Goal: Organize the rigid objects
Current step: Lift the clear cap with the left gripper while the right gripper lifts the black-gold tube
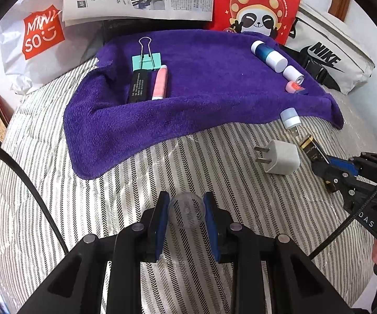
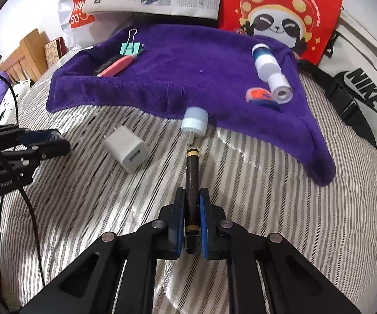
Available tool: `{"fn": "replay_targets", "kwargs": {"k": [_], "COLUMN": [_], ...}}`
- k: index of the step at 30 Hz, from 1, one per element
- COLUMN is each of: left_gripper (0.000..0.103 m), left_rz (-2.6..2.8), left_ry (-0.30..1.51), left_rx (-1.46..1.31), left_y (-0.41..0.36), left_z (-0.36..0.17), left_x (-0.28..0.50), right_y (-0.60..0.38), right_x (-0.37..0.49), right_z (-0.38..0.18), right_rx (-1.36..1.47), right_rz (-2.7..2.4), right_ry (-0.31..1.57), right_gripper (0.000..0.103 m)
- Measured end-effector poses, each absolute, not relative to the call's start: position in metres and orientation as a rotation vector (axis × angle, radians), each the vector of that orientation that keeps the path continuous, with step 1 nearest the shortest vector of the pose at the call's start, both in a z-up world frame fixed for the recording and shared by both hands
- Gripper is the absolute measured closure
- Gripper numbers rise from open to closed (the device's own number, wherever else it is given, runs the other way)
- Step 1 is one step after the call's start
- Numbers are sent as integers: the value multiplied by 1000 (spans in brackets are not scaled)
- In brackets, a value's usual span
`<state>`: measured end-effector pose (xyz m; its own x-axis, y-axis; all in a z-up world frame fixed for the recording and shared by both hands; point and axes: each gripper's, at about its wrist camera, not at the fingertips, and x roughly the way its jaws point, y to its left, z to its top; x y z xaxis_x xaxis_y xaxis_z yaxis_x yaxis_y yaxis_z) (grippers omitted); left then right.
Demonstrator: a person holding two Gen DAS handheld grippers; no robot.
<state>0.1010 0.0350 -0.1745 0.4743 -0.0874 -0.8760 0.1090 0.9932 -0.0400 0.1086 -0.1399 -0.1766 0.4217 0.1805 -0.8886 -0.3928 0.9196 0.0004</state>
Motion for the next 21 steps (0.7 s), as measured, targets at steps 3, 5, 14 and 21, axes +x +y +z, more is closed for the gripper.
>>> {"fn": "replay_targets", "kwargs": {"k": [3,5,14,21], "left_gripper": [77,77,77,77], "left_rz": [-109,-107,-76,-68], "left_ry": [1058,1049,956,890], "left_rx": [39,37,30,34], "left_y": [32,33,33,32], "left_z": [-175,-176,-179,-182], "left_x": [100,99,86,77], "right_y": [-137,-138,-143,-140], "right_x": [107,106,102,90], "right_z": [-177,-178,-180,-182], "right_rx": [-231,-227,-183,-212], "right_rz": [344,340,341,314], "right_ry": [1061,1047,1007,916], "right_gripper": [92,92,92,92]}}
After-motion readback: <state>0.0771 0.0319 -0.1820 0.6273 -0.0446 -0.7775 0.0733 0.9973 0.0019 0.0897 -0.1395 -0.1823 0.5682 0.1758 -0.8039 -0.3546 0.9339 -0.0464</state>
